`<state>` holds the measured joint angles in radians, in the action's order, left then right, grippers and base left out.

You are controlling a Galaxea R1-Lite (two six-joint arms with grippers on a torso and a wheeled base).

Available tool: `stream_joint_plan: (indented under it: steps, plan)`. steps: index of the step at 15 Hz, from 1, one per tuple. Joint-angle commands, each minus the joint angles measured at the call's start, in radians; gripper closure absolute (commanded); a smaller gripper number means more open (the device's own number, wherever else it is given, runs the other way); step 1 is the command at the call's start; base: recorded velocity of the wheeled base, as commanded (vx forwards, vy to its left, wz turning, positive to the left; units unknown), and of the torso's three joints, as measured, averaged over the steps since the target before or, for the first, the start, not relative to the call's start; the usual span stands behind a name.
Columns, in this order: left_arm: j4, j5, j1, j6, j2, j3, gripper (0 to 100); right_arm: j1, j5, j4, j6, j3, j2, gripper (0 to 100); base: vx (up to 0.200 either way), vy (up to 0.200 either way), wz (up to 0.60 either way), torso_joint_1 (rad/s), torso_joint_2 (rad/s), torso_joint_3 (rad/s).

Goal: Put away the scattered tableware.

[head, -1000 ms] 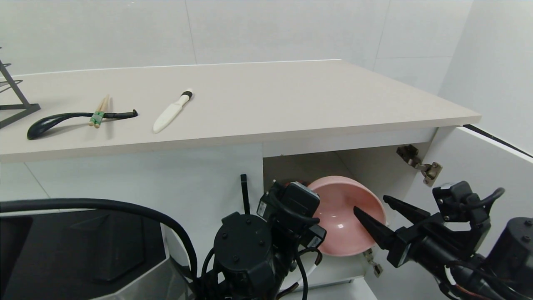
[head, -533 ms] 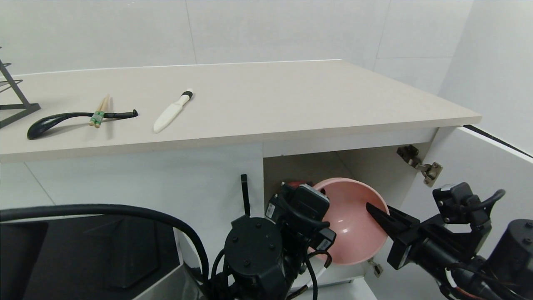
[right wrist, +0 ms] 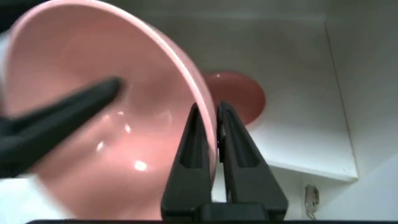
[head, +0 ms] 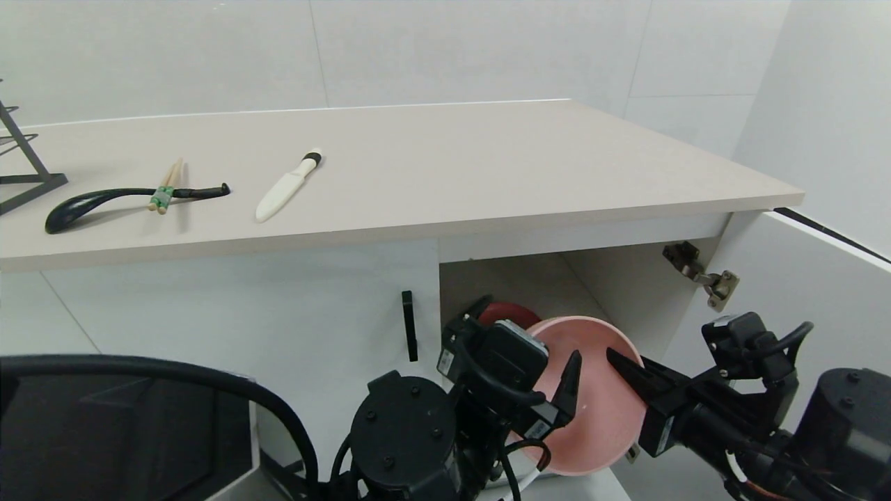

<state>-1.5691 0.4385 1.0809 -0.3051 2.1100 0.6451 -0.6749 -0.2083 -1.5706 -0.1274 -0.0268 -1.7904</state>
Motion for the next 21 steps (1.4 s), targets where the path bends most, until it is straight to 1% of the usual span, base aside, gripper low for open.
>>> stream_joint_plan:
  steps: [1, 2, 3, 4, 5, 6, 7, 8, 9, 10, 11, 12, 14, 15, 16, 17, 18, 19, 20, 21]
  plan:
    - [-0.002, -0.038, -0.010, 0.006, -0.100, -0.116, 0, 0.011, -0.003, 0.000, 0.000, 0.002, -0.044, 100, 0.000, 0.000, 0.00, 0.000, 0.00, 0.000]
    - [-0.002, -0.063, -0.016, 0.009, -0.123, -0.145, 0, 0.014, -0.003, 0.000, 0.000, 0.002, -0.049, 100, 0.000, 0.000, 0.00, 0.000, 0.00, 0.000]
    - [-0.002, -0.127, -0.048, 0.009, -0.170, -0.202, 0, 0.026, -0.003, 0.000, -0.001, 0.002, -0.050, 100, 0.000, 0.000, 0.00, 0.000, 0.00, 0.000]
    - [-0.002, -0.195, -0.084, 0.000, -0.196, -0.232, 0, 0.034, -0.003, 0.000, -0.001, 0.002, -0.050, 100, 0.000, 0.000, 0.00, 0.000, 0.00, 0.000]
    - [-0.002, -0.277, -0.131, -0.012, -0.216, -0.254, 0, 0.046, -0.002, 0.000, -0.001, 0.002, -0.050, 100, 0.000, 0.000, 0.00, 0.000, 0.00, 0.000]
    - [-0.002, -0.362, -0.176, -0.035, -0.226, -0.274, 0, 0.057, -0.003, 0.000, -0.001, 0.002, -0.056, 100, 0.000, 0.000, 0.00, 0.000, 0.00, 0.000]
    - [-0.002, -0.439, -0.206, -0.052, -0.237, -0.288, 0, 0.066, -0.003, 0.000, -0.001, 0.002, -0.072, 100, 0.000, 0.000, 0.00, 0.000, 0.00, 0.000]
    - [-0.002, -0.475, -0.213, -0.054, -0.240, -0.294, 0, 0.067, -0.003, 0.000, -0.001, 0.002, -0.079, 100, 0.000, 0.000, 0.00, 0.000, 0.00, 0.000]
    - [-0.002, -0.592, -0.219, -0.048, -0.251, -0.318, 0, 0.067, -0.003, 0.000, -0.003, 0.004, -0.098, 100, 0.000, 0.000, 0.00, 0.000, 0.00, 0.000]
    - [-0.002, -0.664, -0.222, -0.048, -0.254, -0.340, 0, 0.067, -0.003, 0.000, -0.004, 0.004, -0.106, 100, 0.000, 0.000, 0.00, 0.000, 0.00, 0.000]
    - [-0.002, -0.699, -0.223, -0.048, -0.254, -0.354, 0, 0.067, -0.003, 0.000, -0.006, 0.004, -0.109, 100, 0.000, 0.000, 0.00, 0.000, 0.00, 0.000]
    - [-0.002, -0.774, -0.233, -0.051, -0.254, -0.394, 0, 0.067, -0.003, 0.000, -0.009, 0.004, -0.107, 100, 0.000, 0.000, 0.00, 0.000, 0.00, 0.000]
    - [-0.002, -0.859, -0.263, -0.068, -0.257, -0.450, 0, 0.066, -0.003, 0.000, -0.032, 0.004, -0.106, 100, 0.000, 0.000, 0.00, 0.000, 0.00, 0.000]
    - [-0.002, -0.880, -0.286, -0.074, -0.271, -0.470, 0, 0.064, -0.003, 0.000, -0.044, 0.002, -0.104, 100, 0.000, 0.000, 0.00, 0.000, 0.00, 0.000]
    - [-0.002, -0.891, -0.303, -0.074, -0.280, -0.486, 0, 0.064, -0.003, 0.000, -0.050, 0.002, -0.104, 100, 0.000, 0.000, 0.00, 0.000, 0.00, 0.000]
    - [-0.002, -0.914, -0.340, -0.072, -0.312, -0.536, 0, 0.063, -0.003, 0.000, -0.061, 0.004, -0.104, 100, 0.000, 0.000, 0.00, 0.000, 0.00, 0.000]
    - [-0.002, -0.937, -0.361, -0.072, -0.335, -0.573, 0, 0.063, -0.003, 0.000, -0.063, 0.004, -0.107, 100, 0.000, 0.000, 0.00, 0.000, 0.00, 0.000]
    - [-0.002, -0.949, -0.377, -0.072, -0.347, -0.598, 0, 0.063, -0.003, 0.000, -0.063, 0.007, -0.110, 100, 0.000, 0.000, 0.00, 0.000, 0.00, 0.000]
    - [-0.002, -0.955, -0.409, -0.072, -0.390, -0.645, 0, 0.063, -0.003, 0.000, -0.064, 0.013, -0.118, 100, 0.000, 0.000, 0.00, 0.000, 0.00, 0.000]
    - [-0.002, -0.955, -0.423, -0.062, -0.418, -0.645, 0, 0.061, -0.003, 0.000, -0.064, 0.013, -0.119, 100, 0.000, 0.000, 0.00, 0.000, 0.00, 0.000]
